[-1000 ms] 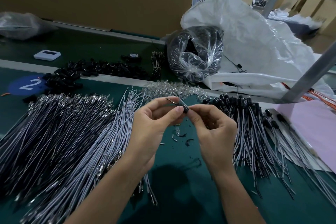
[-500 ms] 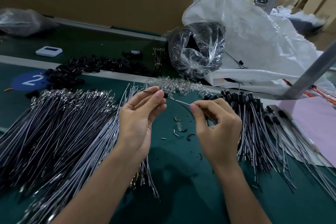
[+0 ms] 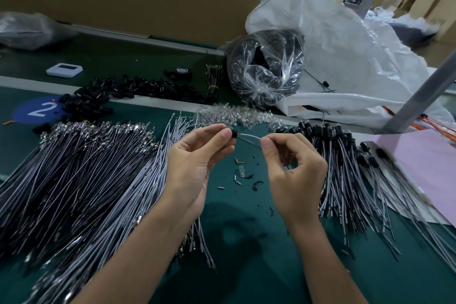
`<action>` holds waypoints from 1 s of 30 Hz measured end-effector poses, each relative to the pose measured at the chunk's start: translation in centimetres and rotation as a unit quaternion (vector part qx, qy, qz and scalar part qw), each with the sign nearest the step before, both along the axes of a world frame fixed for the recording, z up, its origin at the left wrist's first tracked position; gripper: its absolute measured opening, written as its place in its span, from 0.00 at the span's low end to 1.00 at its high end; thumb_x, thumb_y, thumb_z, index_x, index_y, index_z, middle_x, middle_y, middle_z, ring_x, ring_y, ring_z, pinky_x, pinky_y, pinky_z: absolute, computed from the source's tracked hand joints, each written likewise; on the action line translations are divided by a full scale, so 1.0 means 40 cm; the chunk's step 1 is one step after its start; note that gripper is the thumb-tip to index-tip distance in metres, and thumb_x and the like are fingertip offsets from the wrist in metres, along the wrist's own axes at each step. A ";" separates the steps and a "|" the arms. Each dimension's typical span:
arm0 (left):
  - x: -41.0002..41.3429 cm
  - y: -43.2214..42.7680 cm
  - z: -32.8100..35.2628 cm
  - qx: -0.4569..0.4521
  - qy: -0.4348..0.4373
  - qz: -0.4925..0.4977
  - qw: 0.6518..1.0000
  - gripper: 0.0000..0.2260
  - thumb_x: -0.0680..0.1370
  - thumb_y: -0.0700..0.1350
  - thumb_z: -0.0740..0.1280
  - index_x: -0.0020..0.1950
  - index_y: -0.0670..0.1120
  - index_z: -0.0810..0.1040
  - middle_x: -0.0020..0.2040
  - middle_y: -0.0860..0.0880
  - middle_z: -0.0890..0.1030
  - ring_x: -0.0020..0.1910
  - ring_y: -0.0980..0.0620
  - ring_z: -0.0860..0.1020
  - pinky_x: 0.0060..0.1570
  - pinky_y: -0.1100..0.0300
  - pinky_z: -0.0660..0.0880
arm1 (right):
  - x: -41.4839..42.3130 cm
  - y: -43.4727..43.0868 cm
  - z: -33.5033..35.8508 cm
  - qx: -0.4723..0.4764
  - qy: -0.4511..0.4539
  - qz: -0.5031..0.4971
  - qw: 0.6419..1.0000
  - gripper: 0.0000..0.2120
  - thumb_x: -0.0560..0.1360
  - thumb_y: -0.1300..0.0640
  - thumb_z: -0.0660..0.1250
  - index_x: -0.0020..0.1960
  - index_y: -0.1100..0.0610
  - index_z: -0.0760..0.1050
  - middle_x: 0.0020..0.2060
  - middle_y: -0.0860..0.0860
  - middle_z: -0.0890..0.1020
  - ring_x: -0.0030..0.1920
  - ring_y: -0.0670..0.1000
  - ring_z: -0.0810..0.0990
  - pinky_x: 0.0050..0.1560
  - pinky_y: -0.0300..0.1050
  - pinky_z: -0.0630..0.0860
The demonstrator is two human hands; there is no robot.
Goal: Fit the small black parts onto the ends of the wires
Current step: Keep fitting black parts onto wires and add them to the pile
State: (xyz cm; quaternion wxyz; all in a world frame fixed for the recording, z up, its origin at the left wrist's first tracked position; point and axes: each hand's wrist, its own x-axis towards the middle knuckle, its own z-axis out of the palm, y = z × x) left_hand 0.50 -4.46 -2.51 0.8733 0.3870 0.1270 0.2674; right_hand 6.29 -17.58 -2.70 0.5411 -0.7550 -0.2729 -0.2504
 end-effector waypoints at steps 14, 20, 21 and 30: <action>-0.003 -0.006 -0.003 0.048 0.019 -0.021 0.998 0.12 0.58 0.46 0.78 0.40 0.46 0.87 0.40 0.45 0.86 0.39 0.50 0.85 0.39 0.64 0.80 | 0.000 -0.001 0.003 -0.022 -0.035 0.011 0.999 0.02 0.74 0.61 0.73 0.43 0.58 0.83 0.36 0.48 0.80 0.36 0.45 0.75 0.39 0.33 0.69; -0.004 -0.009 -0.004 0.062 0.024 -0.021 0.998 0.12 0.59 0.47 0.78 0.40 0.46 0.87 0.38 0.45 0.85 0.37 0.51 0.84 0.39 0.64 0.80 | 0.000 0.001 0.002 -0.022 -0.011 0.029 0.999 0.03 0.74 0.59 0.71 0.42 0.57 0.83 0.35 0.47 0.81 0.36 0.46 0.76 0.39 0.33 0.68; -0.004 -0.011 -0.004 0.067 0.025 -0.022 0.997 0.12 0.59 0.47 0.78 0.40 0.46 0.87 0.38 0.45 0.85 0.37 0.51 0.84 0.39 0.64 0.80 | 0.000 0.002 0.001 -0.030 -0.012 0.032 0.999 0.03 0.74 0.59 0.72 0.42 0.57 0.83 0.35 0.47 0.80 0.36 0.46 0.75 0.39 0.33 0.68; -0.002 -0.023 -0.002 0.098 0.022 -0.029 0.995 0.14 0.57 0.46 0.79 0.40 0.44 0.86 0.39 0.43 0.86 0.39 0.50 0.84 0.39 0.64 0.80 | 0.013 -0.005 -0.002 -0.028 -0.008 0.048 0.998 0.07 0.68 0.63 0.78 0.45 0.55 0.84 0.37 0.46 0.83 0.39 0.46 0.81 0.42 0.38 0.77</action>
